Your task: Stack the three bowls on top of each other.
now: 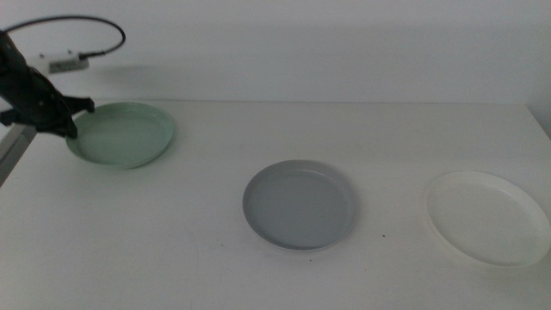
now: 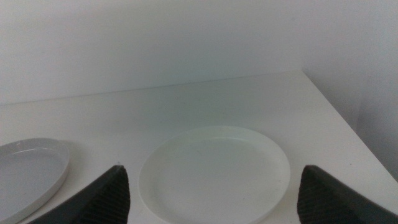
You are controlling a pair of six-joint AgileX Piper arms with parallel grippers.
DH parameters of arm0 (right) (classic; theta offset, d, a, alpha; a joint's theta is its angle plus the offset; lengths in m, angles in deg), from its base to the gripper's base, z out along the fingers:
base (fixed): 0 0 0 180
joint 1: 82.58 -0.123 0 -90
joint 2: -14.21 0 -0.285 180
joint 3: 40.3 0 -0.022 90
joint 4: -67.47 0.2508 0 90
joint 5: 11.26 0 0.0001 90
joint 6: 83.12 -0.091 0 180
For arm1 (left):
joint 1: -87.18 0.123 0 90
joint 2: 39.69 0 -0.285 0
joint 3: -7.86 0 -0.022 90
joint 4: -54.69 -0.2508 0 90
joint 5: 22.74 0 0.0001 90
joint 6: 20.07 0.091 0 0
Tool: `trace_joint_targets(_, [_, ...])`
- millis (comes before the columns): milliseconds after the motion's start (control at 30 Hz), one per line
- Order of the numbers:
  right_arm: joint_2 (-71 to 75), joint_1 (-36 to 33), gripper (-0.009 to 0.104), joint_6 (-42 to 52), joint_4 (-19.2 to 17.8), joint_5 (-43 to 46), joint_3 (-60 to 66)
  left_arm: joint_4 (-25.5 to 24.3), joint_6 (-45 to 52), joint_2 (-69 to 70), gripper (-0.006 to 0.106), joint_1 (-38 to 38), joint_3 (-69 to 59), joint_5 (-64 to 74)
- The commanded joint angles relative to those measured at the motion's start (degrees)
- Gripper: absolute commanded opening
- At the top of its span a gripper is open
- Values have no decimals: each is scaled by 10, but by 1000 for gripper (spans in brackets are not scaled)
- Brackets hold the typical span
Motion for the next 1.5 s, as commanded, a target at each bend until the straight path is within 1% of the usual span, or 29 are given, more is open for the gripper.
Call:
trace_joint_targets(0, [3, 5, 93, 3, -2, 4, 2, 23, 7, 42, -2, -2, -4, 17])
trace_joint_targets(67, [3, 5, 93, 3, -2, 4, 2, 76, 53, 74, -2, -2, -27, 26])
trace_joint_targets(133, [3, 5, 93, 3, -2, 4, 2, 128, 79, 119, -2, -4, -78, 17])
trace_joint_targets(200, [3, 5, 93, 3, -2, 4, 2, 142, 69, 175, -2, -12, -149, -19])
trace_joint_targets(267, [3, 5, 93, 3, -2, 4, 2, 154, 82, 232, -2, -28, -219, -46])
trace_joint_targets(367, [3, 5, 93, 3, -2, 4, 2, 155, 85, 294, -2, -64, -290, -58])
trace_joint_targets(433, [3, 5, 93, 3, -2, 4, 2, 155, 60, 319, -2, -92, -315, -58])
trace_joint_targets(500, [3, 5, 93, 3, -2, 4, 2, 155, 58, 330, -2, -123, -324, -56])
trace_joint_targets(667, [3, 5, 93, 3, -2, 4, 2, 154, 25, 326, -2, -210, -324, -67])
trace_joint_targets(967, [3, 5, 93, 3, -2, 4, 2, 151, -15, 284, -2, -305, -324, -96])
trace_joint_targets(1200, [3, 5, 93, 3, -2, 4, 2, 149, -19, 234, -2, -342, -324, -142])
trace_joint_targets(1467, [3, 5, 93, 3, -2, 4, 2, 151, -19, 169, -2, -345, -324, -139])
